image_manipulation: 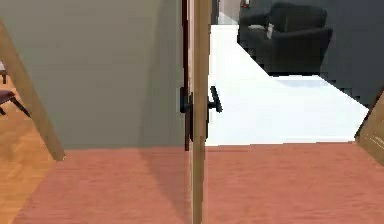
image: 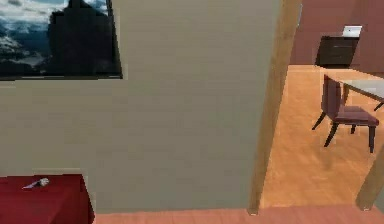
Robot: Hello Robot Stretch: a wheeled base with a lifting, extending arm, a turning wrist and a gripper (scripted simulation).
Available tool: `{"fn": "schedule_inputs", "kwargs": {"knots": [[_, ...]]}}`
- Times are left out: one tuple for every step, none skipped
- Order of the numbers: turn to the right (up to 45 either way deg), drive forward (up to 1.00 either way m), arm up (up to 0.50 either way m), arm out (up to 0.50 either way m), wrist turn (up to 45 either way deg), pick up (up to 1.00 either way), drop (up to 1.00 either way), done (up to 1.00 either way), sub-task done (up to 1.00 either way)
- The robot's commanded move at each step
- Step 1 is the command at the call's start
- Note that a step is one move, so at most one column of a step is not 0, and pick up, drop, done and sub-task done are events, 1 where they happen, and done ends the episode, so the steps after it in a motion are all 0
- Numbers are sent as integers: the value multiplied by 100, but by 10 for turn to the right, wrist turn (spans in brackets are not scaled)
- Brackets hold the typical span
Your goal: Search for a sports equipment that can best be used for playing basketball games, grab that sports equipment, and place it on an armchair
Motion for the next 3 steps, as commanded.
{"fn": "schedule_inputs", "kwargs": {"knots": [[330,0,0,0,0,0,0,0,0],[0,95,0,0,0,0,0,0,0],[450,0,0,0,0,0,0,0,0]]}}
